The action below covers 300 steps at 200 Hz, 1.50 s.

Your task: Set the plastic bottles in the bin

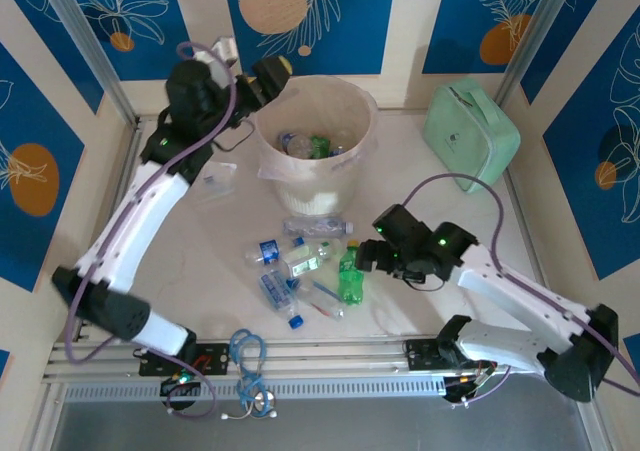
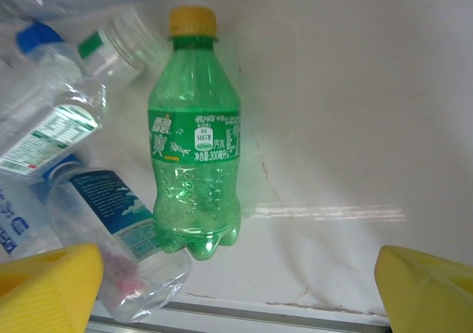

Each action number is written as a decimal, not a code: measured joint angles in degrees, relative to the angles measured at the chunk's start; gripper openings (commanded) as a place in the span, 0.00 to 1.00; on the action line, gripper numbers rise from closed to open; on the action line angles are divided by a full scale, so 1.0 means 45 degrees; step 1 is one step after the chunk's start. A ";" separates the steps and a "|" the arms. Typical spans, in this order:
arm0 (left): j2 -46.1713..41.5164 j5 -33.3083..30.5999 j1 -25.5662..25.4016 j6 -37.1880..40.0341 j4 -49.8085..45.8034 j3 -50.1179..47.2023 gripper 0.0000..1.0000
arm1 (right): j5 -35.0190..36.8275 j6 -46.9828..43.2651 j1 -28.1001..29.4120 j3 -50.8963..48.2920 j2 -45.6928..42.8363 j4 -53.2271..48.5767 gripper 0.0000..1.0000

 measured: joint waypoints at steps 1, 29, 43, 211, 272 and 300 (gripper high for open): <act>-0.0078 0.0000 0.0000 0.0015 0.0005 -0.0078 0.83 | -0.0015 0.0010 0.0005 -0.0005 0.0049 0.0019 0.95; -0.2749 -0.0015 0.0000 0.0486 -0.0355 -0.3036 0.83 | -0.0612 0.0321 0.0136 -0.0044 0.1889 0.0957 0.94; -0.3725 -0.0010 0.0000 0.0559 -0.0661 -0.4401 0.83 | -0.0821 0.0369 0.0165 -0.0015 0.2633 0.1205 0.93; -0.5901 0.0452 0.0000 -0.0471 -0.1345 -0.8529 0.79 | -0.2268 -0.0073 -0.0928 0.1695 0.7679 0.1957 0.63; -0.5882 0.0481 0.0000 -0.0471 -0.1345 -0.8553 0.80 | -0.2200 -0.0073 -0.1083 0.1515 0.7427 0.1953 0.53; -0.5843 0.0520 0.0000 -0.0481 -0.1341 -0.8573 0.80 | -0.1807 -0.0068 -0.1214 0.1064 0.6271 0.1787 0.52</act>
